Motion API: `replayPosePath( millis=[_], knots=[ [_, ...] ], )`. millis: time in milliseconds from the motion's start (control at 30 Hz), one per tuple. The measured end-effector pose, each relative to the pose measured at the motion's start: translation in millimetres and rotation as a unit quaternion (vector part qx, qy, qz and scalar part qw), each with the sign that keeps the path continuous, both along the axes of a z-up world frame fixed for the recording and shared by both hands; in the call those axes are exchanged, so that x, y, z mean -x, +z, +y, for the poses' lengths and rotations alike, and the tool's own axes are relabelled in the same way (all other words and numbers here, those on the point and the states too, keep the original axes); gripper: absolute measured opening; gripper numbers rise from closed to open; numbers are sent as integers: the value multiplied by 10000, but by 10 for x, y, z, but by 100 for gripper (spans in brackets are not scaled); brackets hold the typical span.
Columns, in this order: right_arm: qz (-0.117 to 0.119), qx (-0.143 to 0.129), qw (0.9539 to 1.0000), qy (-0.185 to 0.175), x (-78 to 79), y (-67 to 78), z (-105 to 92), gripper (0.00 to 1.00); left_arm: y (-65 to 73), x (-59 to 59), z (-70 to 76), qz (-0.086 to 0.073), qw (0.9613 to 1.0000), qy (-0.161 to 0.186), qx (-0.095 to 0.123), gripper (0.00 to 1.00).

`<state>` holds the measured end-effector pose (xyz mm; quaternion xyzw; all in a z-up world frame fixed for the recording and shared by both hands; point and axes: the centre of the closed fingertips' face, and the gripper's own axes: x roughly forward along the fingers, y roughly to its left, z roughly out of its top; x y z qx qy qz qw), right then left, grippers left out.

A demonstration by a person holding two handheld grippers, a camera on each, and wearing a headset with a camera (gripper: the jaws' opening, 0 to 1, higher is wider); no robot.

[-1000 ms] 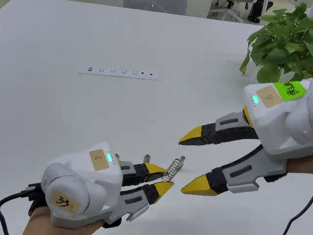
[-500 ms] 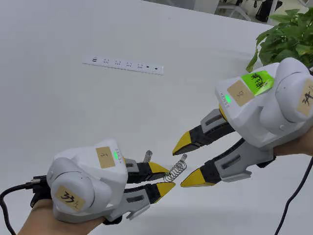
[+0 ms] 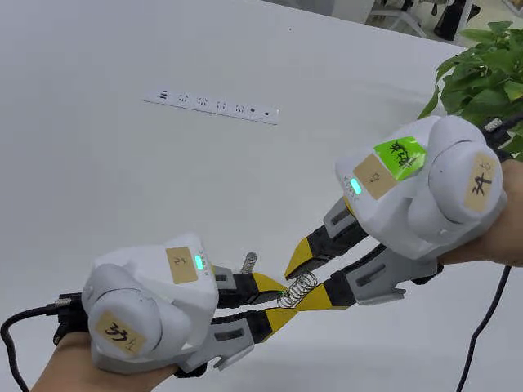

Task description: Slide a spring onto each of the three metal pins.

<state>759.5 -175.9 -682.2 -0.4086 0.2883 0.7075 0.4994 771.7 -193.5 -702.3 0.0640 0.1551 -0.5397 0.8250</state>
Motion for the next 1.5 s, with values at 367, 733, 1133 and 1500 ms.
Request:
replayPosePath(
  millis=[367,733,1133,1500],
  knots=[
    [-20,69,10000,35,-19,-27,-12,12,0,-4,-4,-24,10000,5,1,10],
    [37,39,10000,-81,25,-44,-4,12,-28,32,-14,12,10000,-66,5,11],
    [91,-150,9989,-440,-49,38,-8,12,-59,21,134,3,9999,72,-91,17],
    [-92,-60,9949,-1000,-320,14,-213,12,-75,-13,589,-75,9988,406,-262,31]
  ],
)
